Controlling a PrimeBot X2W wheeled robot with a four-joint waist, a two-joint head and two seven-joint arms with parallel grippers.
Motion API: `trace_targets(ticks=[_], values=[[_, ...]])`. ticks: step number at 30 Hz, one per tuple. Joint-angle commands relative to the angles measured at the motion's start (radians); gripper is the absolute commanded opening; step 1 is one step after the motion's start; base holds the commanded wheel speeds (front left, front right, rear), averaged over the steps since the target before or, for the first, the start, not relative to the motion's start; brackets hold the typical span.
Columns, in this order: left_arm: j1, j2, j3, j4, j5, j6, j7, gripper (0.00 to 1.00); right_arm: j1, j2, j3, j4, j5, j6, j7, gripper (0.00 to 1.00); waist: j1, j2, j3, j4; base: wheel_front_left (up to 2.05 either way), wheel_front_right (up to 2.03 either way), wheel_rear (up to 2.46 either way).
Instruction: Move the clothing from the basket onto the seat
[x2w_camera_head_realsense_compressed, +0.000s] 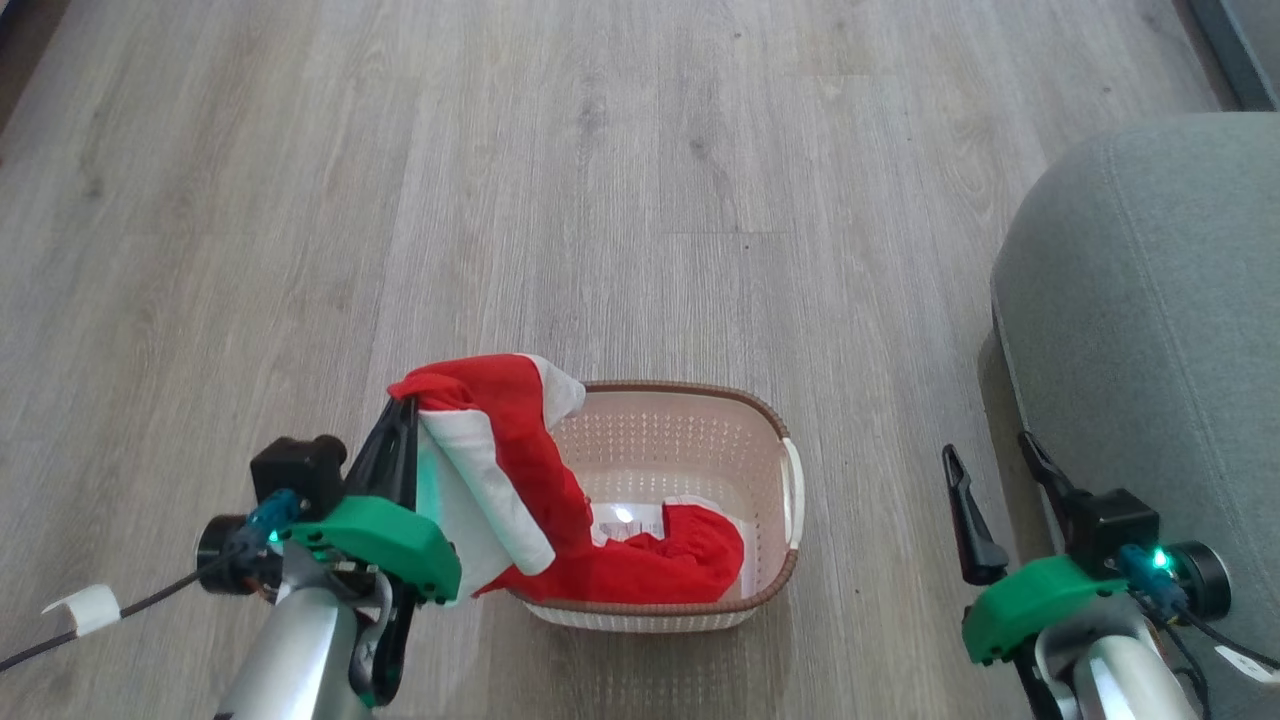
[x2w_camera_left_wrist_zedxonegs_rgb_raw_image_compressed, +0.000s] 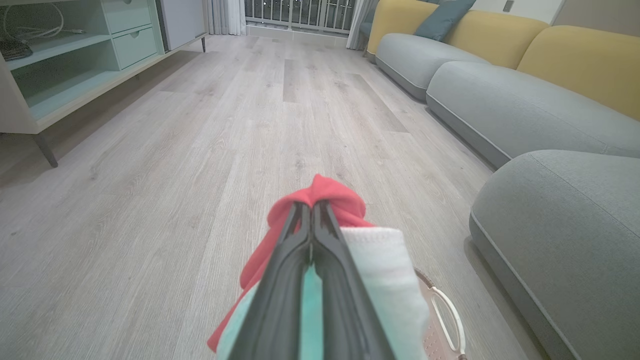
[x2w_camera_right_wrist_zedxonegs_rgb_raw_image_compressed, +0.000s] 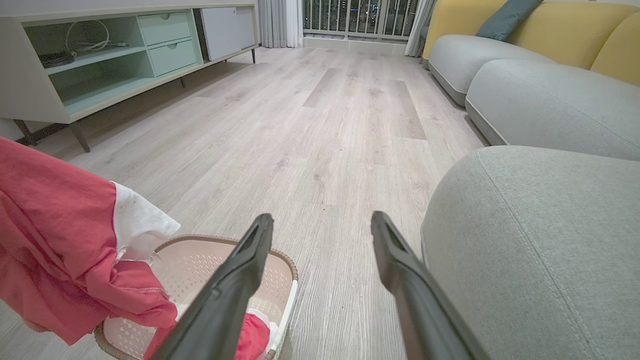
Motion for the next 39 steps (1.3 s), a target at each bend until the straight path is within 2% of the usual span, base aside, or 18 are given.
trace_targets(ticks=[1,6,10,19,23,30,39], values=[[-0.048,0.021,0.030,-0.035,0.007,-0.005,-0.014,0.00,-0.032,-0.010,0.026,-0.026,0.001,0.000,-0.007,1.00,0.0000,0.0000,-0.001,0.000,0.00,0.00,0.00],[-0.044,0.022,0.024,-0.040,0.013,-0.009,-0.014,0.00,-0.035,-0.012,0.044,-0.024,0.004,0.000,-0.007,1.00,0.0000,0.0000,-0.003,0.003,0.00,0.00,0.00],[-0.054,0.024,0.000,-0.059,0.028,-0.028,-0.014,0.00,-0.060,-0.016,0.111,-0.030,0.025,0.000,-0.007,1.00,0.0000,0.0000,-0.001,0.003,0.00,0.00,0.00],[-0.094,0.014,-0.110,-0.126,0.055,-0.087,-0.004,0.00,-0.222,-0.105,0.506,-0.011,0.141,0.000,-0.007,1.00,0.0000,0.0000,0.006,0.001,0.00,0.00,0.00],[-0.109,0.009,-0.167,-0.152,0.061,-0.104,0.005,0.00,-0.304,-0.140,0.651,0.000,0.217,0.000,-0.007,1.00,0.0000,0.0000,0.006,0.013,0.00,0.00,0.00],[-0.112,0.005,-0.232,-0.195,0.055,-0.118,0.006,0.00,-0.379,-0.165,0.762,0.004,0.294,0.000,-0.007,1.00,0.0000,0.0000,0.002,0.028,0.00,0.00,0.00],[-0.107,0.025,-0.338,-0.269,-0.008,-0.131,0.008,0.00,-0.404,-0.176,0.830,0.003,0.342,0.000,-0.007,1.00,0.0000,0.0000,-0.002,0.044,0.00,0.00,0.00]])
